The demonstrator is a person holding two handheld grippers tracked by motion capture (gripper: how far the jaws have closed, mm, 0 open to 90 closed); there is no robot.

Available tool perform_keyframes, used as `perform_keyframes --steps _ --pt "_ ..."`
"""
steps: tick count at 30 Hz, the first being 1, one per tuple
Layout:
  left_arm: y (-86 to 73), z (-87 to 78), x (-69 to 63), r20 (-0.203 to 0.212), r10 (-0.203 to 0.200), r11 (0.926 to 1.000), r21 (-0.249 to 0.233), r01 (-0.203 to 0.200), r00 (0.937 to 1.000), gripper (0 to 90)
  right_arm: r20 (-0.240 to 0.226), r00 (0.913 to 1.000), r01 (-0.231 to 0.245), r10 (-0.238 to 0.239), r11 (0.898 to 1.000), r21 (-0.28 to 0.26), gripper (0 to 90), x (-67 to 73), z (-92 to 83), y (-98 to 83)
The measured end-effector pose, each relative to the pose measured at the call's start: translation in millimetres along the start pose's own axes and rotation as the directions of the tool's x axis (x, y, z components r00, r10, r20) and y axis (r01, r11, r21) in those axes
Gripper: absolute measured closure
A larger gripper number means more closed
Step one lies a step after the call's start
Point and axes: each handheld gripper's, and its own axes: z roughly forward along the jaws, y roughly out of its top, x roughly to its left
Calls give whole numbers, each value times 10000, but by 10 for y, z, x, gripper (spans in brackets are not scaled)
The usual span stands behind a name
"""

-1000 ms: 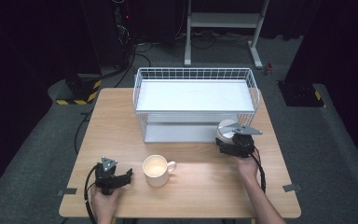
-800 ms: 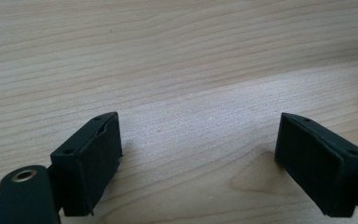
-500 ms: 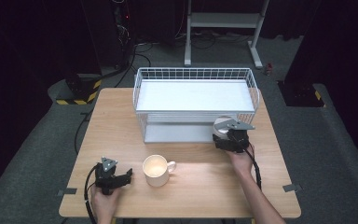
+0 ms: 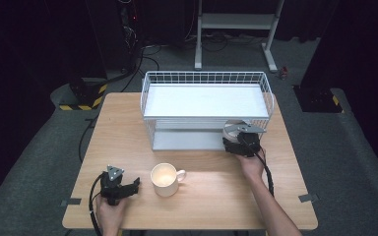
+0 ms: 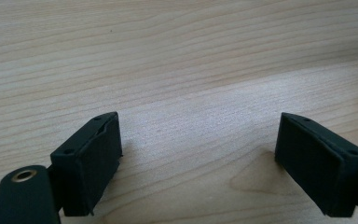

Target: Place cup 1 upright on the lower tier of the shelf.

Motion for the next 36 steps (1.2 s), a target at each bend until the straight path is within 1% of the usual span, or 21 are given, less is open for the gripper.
perform_keyframes --steps 4,8,10,12,14,16,19,20,22,25,30,33,36 --pt "0 0 0 3 -2 10000 -1 2 10000 151 32 10000 -70 71 9998 -175 185 -7 34 -1" --pt "0 0 0 -2 0 10000 -1 0 10000 151 -48 10000 14 -15 9998 -189 180 -21 35 -4" --pt "0 0 0 0 -1 10000 -2 1 10000 151 -172 9998 -104 101 9999 -131 160 -41 34 -7" --pt "0 0 0 -1 -2 10000 -2 2 10000 151 -156 9997 -195 194 9998 -59 140 -40 29 -9" --pt "0 0 0 -2 -2 10000 -2 2 10000 151 -226 9996 -195 195 9998 -18 130 -51 26 -15" --pt "0 0 0 -2 -6 10000 -3 6 10000 151 -201 9993 -307 309 9995 121 129 -46 20 -24" --pt "0 2 -2 -7 -44 10000 -33 44 10000 151 -202 9997 -149 150 9999 22 129 -50 -5 -33" --pt "0 3 -3 -10 -46 10000 -35 46 10000 151 -217 9997 -102 103 9999 13 132 -49 -17 -39" --pt "0 3 -2 -7 -44 10000 -33 44 10000 151 -222 9996 -193 196 9997 138 142 -44 -41 -63" --pt "0 2 -2 -8 -37 10000 -25 37 10000 151 -237 9993 -281 283 9996 83 156 -61 -75 -100" --pt "0 0 0 -2 -8 10000 0 8 10000 151 -278 9991 -310 309 9995 -20 221 -46 -140 -160" --pt "0 0 0 -2 -4 10000 0 4 10000 151 -177 9992 -366 364 9993 -58 229 -30 -162 -169" --pt "0 1 0 -1 -8 10000 -3 8 10000 151 -146 9994 -323 322 9994 -105 230 -29 -158 -172"
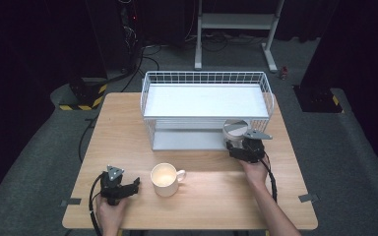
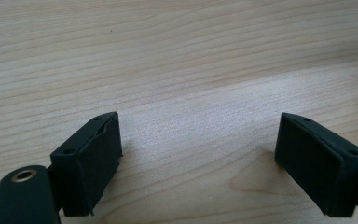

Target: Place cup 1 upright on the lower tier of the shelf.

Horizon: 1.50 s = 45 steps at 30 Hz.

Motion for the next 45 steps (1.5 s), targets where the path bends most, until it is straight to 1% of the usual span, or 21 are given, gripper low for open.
perform_keyframes --steps 4,8,11,15,16,19,20,22,23,25,26,28,29,31,36,40,42,45 --pt "0 0 0 -1 3 10000 2 -3 10000 151 76 10000 -62 62 10000 11 237 1 13 4" --pt "0 0 0 -1 2 10000 1 -2 10000 151 185 9998 -24 22 9999 130 265 0 34 2" --pt "0 0 0 -2 4 10000 3 -4 10000 151 251 9997 -57 54 9999 89 285 -15 56 5" --pt "0 2 -3 -6 -33 10000 -26 33 10000 151 277 9994 -184 183 9998 45 314 -25 89 20" --pt "0 2 -2 -7 -32 10000 -28 32 10000 151 304 9991 -286 284 9996 60 325 -22 94 28" --pt "0 2 -3 -7 -34 10000 -27 34 10000 151 354 9990 -276 273 9996 93 352 -27 118 41" --pt "0 2 -3 -10 -36 10000 -30 36 10000 151 345 9987 -367 362 9992 129 362 -27 126 43" --pt "0 2 -3 4 -34 10000 -20 34 10000 150 353 9988 -333 328 9993 148 379 -42 142 49" --pt "0 2 -3 -2 -24 10000 -16 24 10000 150 366 9984 -428 421 9989 168 386 -38 145 50" --pt "0 2 -4 -3 -26 10000 -16 26 10000 150 380 9984 -431 425 9989 159 411 -51 165 51" --pt "0 2 -4 -1 -35 10000 -11 35 10000 150 433 9975 -561 554 9983 161 423 -48 175 48" --pt "0 2 -3 -3 -23 10000 -16 23 10000 150 443 9973 -599 592 9981 132 438 -59 204 38" --pt "0 2 -4 0 -34 10000 -11 34 10000 150 465 9966 -691 681 9974 184 444 -53 213 34" --pt "0 2 -3 -4 -25 10000 -16 25 10000 150 557 9972 -516 503 9984 223 465 -57 241 25" --pt "0 1 -4 -1 -29 10000 -7 29 10000 150 602 9963 -633 617 9976 262 505 -71 285 14" --pt "0 1 -4 -1 -29 10000 -5 29 10000 150 628 9948 -824 806 9962 270 524 -84 323 1" --pt "0 2 -4 -2 -28 10000 -6 28 10000 150 650 9955 -706 688 9972 252 537 -89 339 0" --pt "1 0 -2 4 8 10000 22 -8 10000 150 664 9947 -808 785 9962 329 548 -93 355 -8"
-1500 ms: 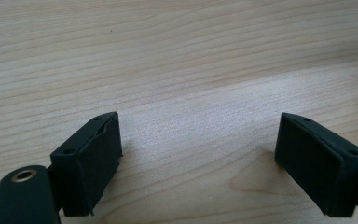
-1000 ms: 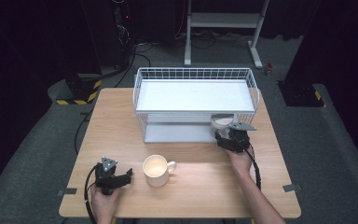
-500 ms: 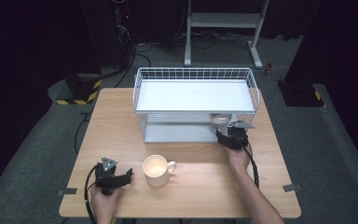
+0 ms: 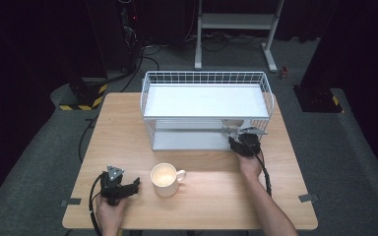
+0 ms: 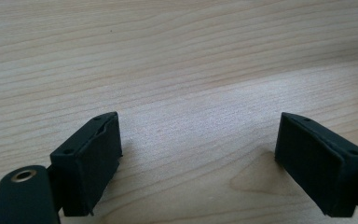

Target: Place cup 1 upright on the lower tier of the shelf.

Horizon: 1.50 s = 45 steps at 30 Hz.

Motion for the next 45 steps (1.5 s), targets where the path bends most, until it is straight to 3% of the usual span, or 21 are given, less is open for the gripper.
perform_keyframes --steps 5,16,25,32,45 --pt "0 0 1 -4 10 10000 -4 -10 10000 150 186 9994 278 -279 9996 38 558 0 28 39" --pt "0 0 1 -5 4 10000 -7 -4 10000 150 412 9991 86 -96 9997 244 559 3 81 69" --pt "-1 2 -2 -9 -34 10000 -39 33 10000 150 -38 9996 278 -278 9996 -60 473 -6 -31 90" --pt "0 2 -2 -8 -36 10000 -39 36 10000 150 -339 9994 79 -80 10000 -32 440 -26 -100 70" --pt "1 4 -3 -16 -55 10000 -31 55 10000 150 -530 9981 315 -320 9995 -95 405 -45 -247 46"
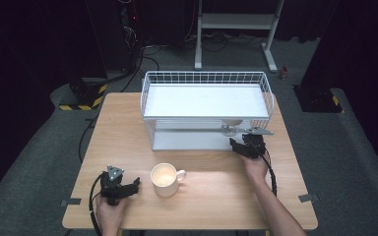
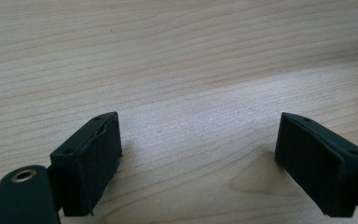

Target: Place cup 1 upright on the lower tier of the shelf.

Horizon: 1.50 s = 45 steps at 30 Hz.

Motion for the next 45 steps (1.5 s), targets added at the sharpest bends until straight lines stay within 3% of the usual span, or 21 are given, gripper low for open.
perform_keyframes --steps 18,35,45 --pt "0 0 0 1 -1 10000 -2 1 10000 150 -1 9999 141 -141 9999 6 391 -11 -114 -99" --pt "0 0 -1 -2 -2 10000 -2 2 10000 150 -153 9996 222 -229 9988 -426 388 -22 -316 -66" --pt "0 0 -1 -4 -1 10000 -1 1 10000 150 -212 9998 38 -53 9978 -669 389 -76 -433 -165"
